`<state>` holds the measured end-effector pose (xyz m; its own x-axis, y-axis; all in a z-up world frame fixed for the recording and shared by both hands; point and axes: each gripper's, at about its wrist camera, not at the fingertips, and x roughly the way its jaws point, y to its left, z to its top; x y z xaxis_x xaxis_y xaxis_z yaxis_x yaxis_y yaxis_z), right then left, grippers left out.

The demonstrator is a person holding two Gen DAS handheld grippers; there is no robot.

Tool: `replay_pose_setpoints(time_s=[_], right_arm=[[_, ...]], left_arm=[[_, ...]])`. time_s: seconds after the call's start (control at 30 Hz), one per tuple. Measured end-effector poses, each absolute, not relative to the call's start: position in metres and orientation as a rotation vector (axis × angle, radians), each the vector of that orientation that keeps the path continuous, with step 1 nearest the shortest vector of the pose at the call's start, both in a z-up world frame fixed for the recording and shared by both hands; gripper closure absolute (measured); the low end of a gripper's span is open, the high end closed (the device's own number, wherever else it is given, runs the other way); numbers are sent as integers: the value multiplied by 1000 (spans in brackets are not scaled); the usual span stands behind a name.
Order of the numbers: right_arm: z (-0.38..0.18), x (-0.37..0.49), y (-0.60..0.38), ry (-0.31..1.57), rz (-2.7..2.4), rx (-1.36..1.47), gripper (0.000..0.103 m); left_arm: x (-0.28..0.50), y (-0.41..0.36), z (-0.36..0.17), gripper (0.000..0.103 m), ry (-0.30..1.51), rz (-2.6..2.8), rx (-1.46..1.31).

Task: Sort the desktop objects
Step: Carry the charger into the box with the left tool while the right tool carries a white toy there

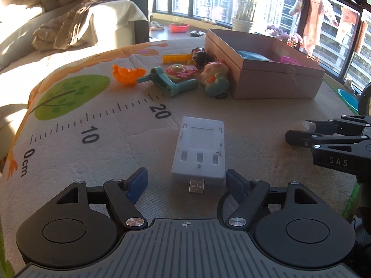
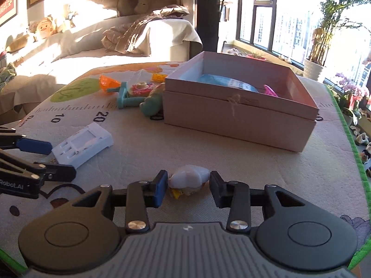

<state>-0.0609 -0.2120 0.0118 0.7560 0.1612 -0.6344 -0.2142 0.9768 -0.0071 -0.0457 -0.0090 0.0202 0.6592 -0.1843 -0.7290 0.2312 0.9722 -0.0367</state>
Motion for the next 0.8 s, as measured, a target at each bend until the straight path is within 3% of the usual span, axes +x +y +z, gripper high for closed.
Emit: replay_pose_setpoints(time_s=[0.2,0.27,0.33,0.4,0.7,0.8], right_arm=[[11,-66,-226,678,199,-42,61],[11,-67,-227,674,201,-33,59],[11,-68,-227,666,201,-28,56],[13,-70,-228,655,198,-29,51],[16,-74,-226,626,198,-47,39],[17,-78,-222,619,212,-67,30]], left_arm=[[-30,-25,16,20,788,-218,96],[-26,-28,16,27,775,-214,101],[-25,-30,17,46,768,-223,102],[-27,-30,19,50,767,-237,101],[-51,-19,23,49,803,-345,54],[-55,-16,22,39,804,-328,79]])
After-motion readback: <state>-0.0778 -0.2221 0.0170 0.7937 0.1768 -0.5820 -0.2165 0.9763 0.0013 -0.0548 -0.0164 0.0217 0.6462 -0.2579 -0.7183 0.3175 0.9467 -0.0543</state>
